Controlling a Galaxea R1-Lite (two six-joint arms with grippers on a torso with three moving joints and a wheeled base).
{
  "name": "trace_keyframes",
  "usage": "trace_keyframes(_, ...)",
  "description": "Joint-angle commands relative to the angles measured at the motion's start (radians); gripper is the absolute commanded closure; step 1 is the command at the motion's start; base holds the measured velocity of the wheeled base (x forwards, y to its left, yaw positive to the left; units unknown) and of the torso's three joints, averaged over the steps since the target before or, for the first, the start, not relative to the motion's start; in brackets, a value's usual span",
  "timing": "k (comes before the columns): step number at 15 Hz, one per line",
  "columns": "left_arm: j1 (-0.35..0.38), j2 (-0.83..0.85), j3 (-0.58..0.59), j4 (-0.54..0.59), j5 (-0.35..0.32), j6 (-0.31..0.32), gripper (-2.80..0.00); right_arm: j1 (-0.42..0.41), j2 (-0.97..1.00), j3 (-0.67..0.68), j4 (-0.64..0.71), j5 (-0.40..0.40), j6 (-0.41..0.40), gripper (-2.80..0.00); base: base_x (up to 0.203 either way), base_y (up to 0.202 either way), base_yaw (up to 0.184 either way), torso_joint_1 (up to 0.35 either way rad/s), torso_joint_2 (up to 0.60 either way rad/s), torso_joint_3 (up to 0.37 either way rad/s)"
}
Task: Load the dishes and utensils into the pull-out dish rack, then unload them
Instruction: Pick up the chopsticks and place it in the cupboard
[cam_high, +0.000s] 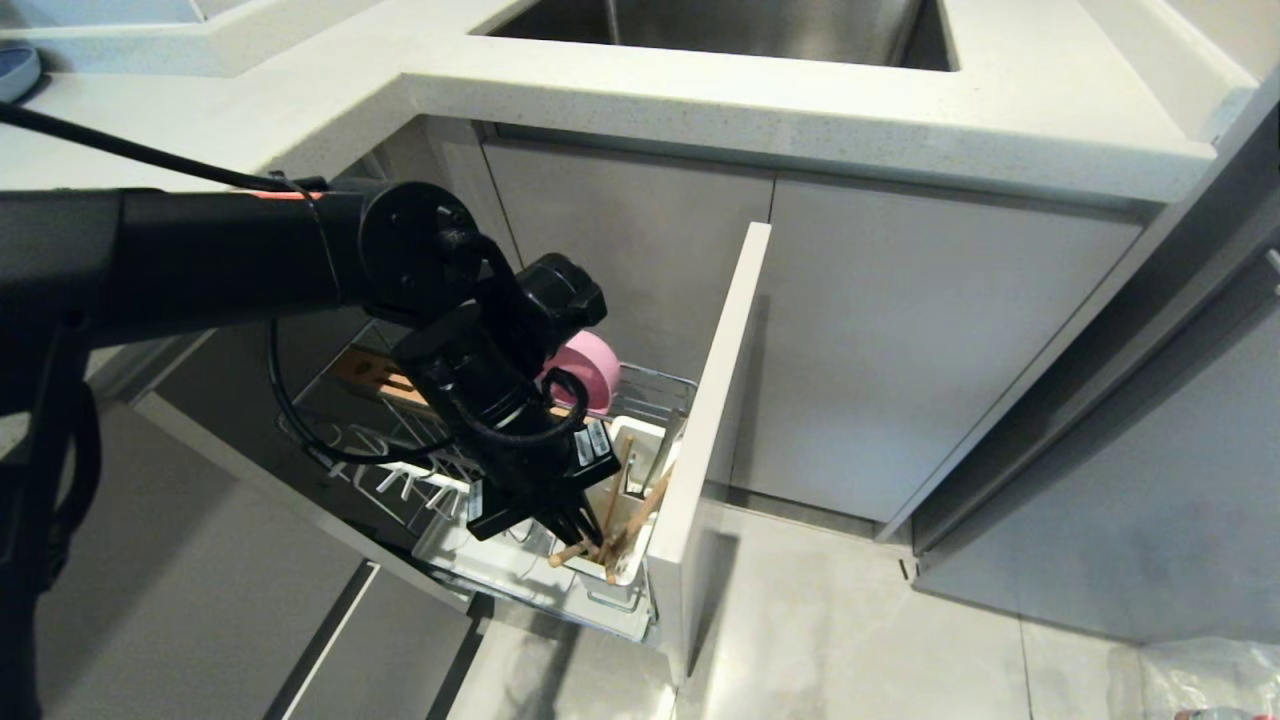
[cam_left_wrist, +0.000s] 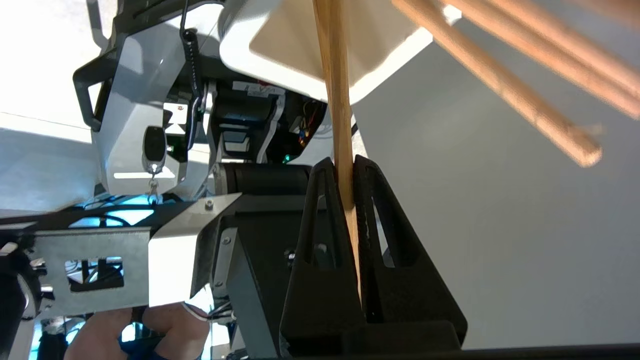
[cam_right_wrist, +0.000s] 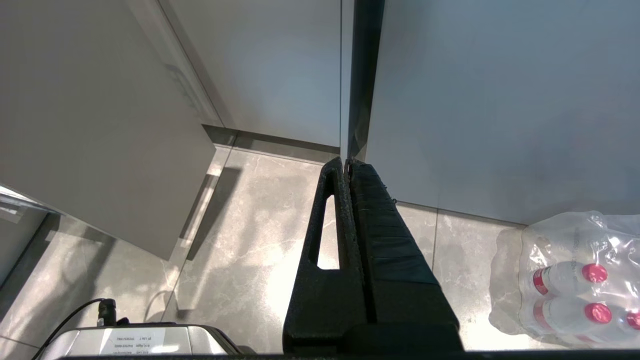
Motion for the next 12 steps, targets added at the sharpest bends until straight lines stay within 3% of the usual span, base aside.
trace_keyframes(1, 0.006, 0.015, 0.002, -0.003, -0.001, -0.006, 0.0, 0.0, 0.0, 0.002, 0.0, 0.0, -0.001, 0.0, 0.0, 0.0, 0.0, 0.0, 0.0, 0.0)
trace_keyframes(12, 0.019, 0.062, 0.003, -0.024, -0.001, -0.006, 0.0, 0.0, 0.0, 0.002, 0.0, 0.0, -0.001, 0.0, 0.0, 0.0, 0.0, 0.0, 0.0, 0.0)
